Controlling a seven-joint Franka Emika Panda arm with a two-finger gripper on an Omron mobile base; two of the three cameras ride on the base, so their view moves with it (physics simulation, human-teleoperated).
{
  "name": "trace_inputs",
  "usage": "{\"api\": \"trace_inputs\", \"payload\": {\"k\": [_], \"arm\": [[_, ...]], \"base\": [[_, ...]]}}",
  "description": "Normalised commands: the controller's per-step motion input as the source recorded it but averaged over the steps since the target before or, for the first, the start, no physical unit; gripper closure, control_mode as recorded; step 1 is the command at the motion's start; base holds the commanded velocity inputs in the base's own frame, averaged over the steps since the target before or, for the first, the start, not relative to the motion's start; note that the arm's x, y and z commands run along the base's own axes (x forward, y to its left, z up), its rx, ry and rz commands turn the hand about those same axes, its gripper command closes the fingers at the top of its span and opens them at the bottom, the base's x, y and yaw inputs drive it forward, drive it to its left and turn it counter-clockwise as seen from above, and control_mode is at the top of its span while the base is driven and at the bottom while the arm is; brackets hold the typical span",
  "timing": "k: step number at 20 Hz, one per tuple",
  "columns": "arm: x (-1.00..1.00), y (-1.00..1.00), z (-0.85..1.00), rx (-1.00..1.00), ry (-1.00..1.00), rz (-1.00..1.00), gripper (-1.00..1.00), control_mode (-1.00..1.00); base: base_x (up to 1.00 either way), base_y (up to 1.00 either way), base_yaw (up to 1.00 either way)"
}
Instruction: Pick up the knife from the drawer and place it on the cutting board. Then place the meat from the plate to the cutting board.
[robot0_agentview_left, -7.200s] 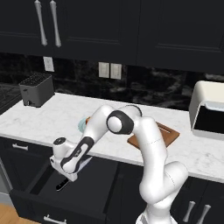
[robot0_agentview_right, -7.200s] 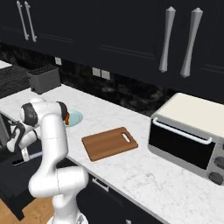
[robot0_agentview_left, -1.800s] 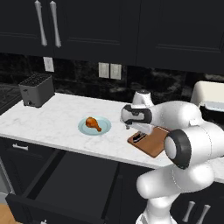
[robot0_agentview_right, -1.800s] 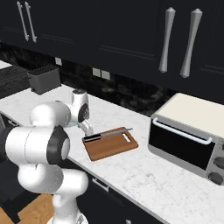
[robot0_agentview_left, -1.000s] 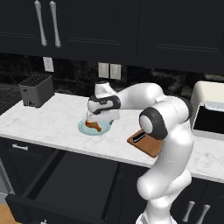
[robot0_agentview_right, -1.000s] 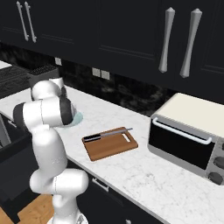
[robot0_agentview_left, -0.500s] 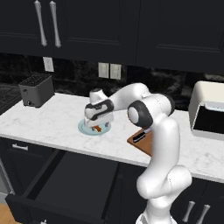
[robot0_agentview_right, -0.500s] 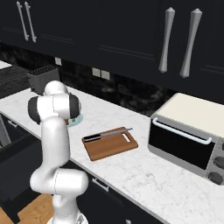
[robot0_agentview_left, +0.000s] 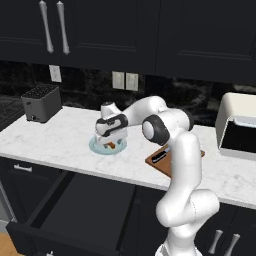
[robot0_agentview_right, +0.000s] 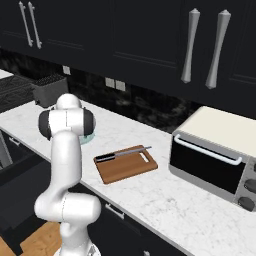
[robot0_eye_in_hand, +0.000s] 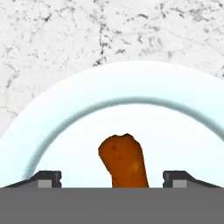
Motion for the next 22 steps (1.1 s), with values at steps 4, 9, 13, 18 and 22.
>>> {"api": "trace_inputs", "payload": {"k": [4,9,13,18,22], "arm": [[-0.03,0.00,0.00,0.00,-0.03,0.00,1.00,-1.00],[-0.26,0.00,0.10,0.00,-0.05,0.00,1.00,-1.00],[-0.85,-0.18,0.83,0.00,-0.11,0.00,1.00,-1.00],[-0.95,-0.65,0.80,0.00,-0.07,-0.06,1.00,-1.00],[-0.89,-1.00,0.41,0.00,0.00,-0.22,1.00,-1.00]], "base": [[0.00,0.00,0.00],[0.00,0.00,0.00],[0.00,0.00,0.00],[0.00,0.00,0.00],[0.00,0.00,0.00]]}}
